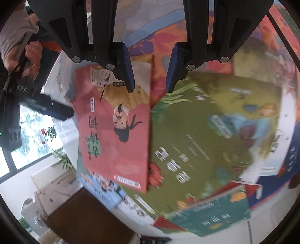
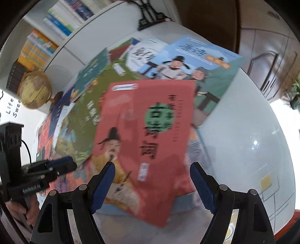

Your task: Organize books

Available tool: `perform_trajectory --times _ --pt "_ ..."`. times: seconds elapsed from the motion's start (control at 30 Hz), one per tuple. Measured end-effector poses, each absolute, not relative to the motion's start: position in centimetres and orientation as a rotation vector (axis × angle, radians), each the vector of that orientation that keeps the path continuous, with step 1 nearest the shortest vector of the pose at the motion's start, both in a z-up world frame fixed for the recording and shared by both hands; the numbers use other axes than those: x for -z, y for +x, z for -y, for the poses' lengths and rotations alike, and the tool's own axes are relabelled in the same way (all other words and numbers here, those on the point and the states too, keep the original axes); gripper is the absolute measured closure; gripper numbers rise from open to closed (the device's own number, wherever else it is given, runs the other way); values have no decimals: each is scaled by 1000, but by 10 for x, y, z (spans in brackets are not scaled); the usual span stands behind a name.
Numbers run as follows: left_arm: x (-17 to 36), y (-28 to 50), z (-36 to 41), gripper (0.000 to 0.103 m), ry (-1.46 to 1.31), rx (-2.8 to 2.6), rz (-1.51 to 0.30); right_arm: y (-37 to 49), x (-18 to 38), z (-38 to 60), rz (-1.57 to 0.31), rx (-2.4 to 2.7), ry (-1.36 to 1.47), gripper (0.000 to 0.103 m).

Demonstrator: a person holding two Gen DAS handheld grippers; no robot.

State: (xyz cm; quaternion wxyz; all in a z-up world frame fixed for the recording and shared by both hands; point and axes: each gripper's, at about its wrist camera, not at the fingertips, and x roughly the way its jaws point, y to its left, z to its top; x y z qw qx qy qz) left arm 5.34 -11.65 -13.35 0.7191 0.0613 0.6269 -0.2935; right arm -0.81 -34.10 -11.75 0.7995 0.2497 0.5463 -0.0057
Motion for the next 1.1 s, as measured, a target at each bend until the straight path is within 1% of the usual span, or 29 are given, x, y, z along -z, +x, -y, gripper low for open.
perform_trajectory --times 0.2,0.4,0.5,0.57,0.83,0.9,1.03,1.1 --pt "157 52 129 71 151 654 -1480 2 132 358 -1186 -1 564 22" --pt "160 57 134 69 138 662 -1484 8 147 363 -1204 -29 576 22" --pt "161 62 135 69 120 671 -1486 7 151 369 -1177 -60 612 21" --pt "161 63 136 66 122 691 -1484 5 152 375 -1149 -90 641 21" --pt "162 69 148 63 167 737 -1477 12 151 380 -1111 -164 644 22" --pt "162 69 149 63 174 737 -1473 13 147 381 -1086 -151 645 25" --pt "162 68 150 63 177 738 -1462 6 136 377 -1059 -161 632 26" --pt "162 67 151 63 181 740 -1459 5 141 371 -1098 -162 619 26"
